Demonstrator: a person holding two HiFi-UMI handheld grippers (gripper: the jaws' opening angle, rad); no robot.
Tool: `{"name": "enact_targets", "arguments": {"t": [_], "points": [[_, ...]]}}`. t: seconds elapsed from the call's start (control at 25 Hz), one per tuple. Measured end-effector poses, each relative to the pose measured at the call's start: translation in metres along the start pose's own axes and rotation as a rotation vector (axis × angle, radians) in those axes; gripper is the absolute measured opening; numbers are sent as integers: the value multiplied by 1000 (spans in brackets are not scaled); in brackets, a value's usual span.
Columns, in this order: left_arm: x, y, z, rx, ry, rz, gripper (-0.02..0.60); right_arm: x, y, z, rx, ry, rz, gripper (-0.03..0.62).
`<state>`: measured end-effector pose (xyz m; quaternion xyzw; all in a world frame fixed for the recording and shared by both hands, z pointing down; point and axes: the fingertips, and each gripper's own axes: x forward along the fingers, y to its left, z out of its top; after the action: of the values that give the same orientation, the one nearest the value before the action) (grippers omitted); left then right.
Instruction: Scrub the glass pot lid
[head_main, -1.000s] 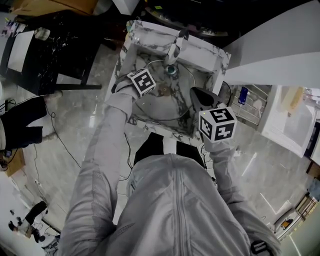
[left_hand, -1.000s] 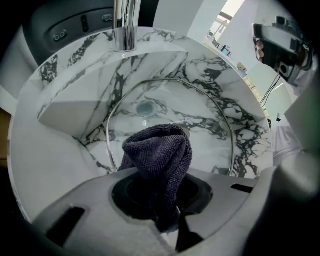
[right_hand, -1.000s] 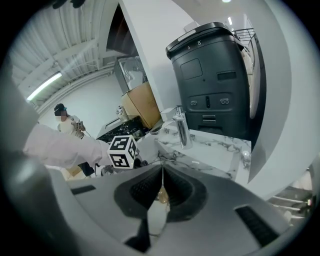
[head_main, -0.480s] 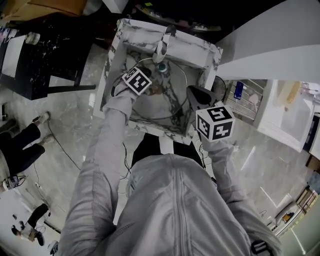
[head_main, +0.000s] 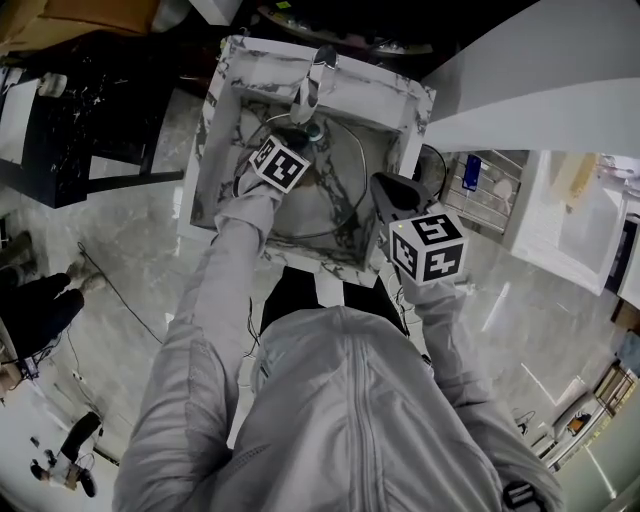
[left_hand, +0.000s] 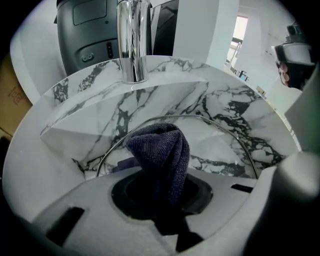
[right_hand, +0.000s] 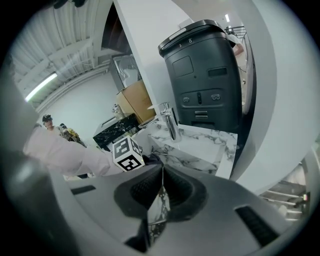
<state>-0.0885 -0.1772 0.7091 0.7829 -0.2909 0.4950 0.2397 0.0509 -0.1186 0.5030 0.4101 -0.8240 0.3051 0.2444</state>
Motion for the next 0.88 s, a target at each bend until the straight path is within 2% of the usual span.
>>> {"name": "enact_targets", "arguments": {"t": [0.2,0.52,0.68,0.88], "points": [[8,-18,15,-15,-41,-12,67,-2,-1,-4,10,4,-6,31],[19,-61,33,1,-88,-114,67,-8,-7,-9,26,3,-23,31],[19,-78,38,45,-105,-156,67,-10,-8,-10,32,2,-28,31],[15,-112,36,91,-116,-260,67,-10,-8,-11,36,3,-31,31]]}}
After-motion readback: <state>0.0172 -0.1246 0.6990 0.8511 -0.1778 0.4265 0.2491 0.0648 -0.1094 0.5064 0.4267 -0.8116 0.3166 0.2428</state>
